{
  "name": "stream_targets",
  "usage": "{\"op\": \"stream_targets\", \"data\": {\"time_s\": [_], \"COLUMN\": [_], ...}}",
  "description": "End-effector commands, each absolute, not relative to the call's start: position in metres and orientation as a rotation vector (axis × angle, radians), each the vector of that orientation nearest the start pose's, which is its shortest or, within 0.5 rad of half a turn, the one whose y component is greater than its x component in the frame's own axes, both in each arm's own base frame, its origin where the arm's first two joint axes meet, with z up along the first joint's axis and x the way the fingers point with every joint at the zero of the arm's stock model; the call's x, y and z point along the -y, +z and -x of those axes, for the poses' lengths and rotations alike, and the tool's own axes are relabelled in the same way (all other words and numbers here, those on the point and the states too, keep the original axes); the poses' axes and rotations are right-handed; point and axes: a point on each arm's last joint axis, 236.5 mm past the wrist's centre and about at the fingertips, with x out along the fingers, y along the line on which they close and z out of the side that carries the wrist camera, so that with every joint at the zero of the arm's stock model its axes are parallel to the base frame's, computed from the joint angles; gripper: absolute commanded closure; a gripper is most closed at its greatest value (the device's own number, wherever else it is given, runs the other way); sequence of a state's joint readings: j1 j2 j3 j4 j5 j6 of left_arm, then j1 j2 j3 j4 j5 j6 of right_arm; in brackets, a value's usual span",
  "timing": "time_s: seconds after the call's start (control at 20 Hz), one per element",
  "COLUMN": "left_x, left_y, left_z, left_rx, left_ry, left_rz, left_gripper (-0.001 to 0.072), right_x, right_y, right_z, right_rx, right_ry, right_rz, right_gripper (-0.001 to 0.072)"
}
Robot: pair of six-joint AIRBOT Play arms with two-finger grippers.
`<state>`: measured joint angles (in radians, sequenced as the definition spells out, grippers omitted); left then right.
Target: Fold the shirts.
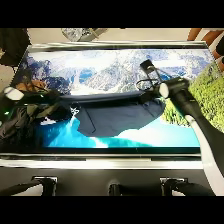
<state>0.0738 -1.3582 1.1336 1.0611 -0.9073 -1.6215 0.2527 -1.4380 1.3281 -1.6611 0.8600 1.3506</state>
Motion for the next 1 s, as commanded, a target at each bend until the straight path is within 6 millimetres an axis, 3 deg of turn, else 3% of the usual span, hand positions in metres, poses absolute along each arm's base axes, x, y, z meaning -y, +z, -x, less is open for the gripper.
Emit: {"op": "stream_targets", "data": {"time_s": [0.0, 0.1, 0.15, 0.2, 0.25, 0.4, 0.5, 0.6, 0.65, 0.75, 0.95], "left_x": [0.084, 0.089, 0.089, 0.088, 0.087, 0.085, 0.083, 0.082, 0.083, 0.084, 0.084], "left_y": [-0.051, -0.056, -0.055, -0.052, -0.050, -0.039, -0.037, -0.038, -0.038, -0.038, -0.038], "left_z": [-0.444, -0.444, -0.445, -0.444, -0.442, -0.428, -0.414, -0.405, -0.403, -0.400, -0.400], "left_rx": [-1.220, -1.223, -1.219, -1.213, -1.218, -1.269, -1.311, -1.343, -1.354, -1.363, -1.356], "left_ry": [-0.140, -0.174, -0.182, -0.196, -0.219, -0.323, -0.386, -0.411, -0.418, -0.423, -0.440], "left_rz": [0.715, 0.711, 0.700, 0.683, 0.662, 0.597, 0.565, 0.554, 0.556, 0.557, 0.535], "left_gripper": [0.0677, 0.0677, 0.0677, 0.0677, 0.0677, 0.0676, 0.0676, 0.0676, 0.0676, 0.0676, 0.0677], "right_x": [-0.133, -0.134, -0.134, -0.133, -0.129, -0.111, -0.106, -0.106, -0.103, -0.108, -0.188], "right_y": [-0.023, -0.026, -0.023, -0.018, -0.011, 0.032, 0.062, 0.070, 0.065, 0.038, -0.049], "right_z": [-0.492, -0.497, -0.498, -0.496, -0.492, -0.475, -0.460, -0.425, -0.403, -0.350, -0.281], "right_rx": [-0.987, -0.973, -0.966, -0.976, -0.992, -1.045, -1.052, -1.136, -1.205, -1.402, -1.538], "right_ry": [0.326, 0.325, 0.325, 0.339, 0.361, 0.484, 0.599, 0.757, 0.828, 0.916, 0.891], "right_rz": [0.251, 0.248, 0.249, 0.281, 0.344, 0.458, 0.298, 0.064, 0.024, -0.032, -0.253], "right_gripper": [0.0666, 0.0658, 0.0543, 0.0262, 0.0136, 0.0136, 0.0137, 0.0140, 0.0135, 0.0033, 0.0008]}}
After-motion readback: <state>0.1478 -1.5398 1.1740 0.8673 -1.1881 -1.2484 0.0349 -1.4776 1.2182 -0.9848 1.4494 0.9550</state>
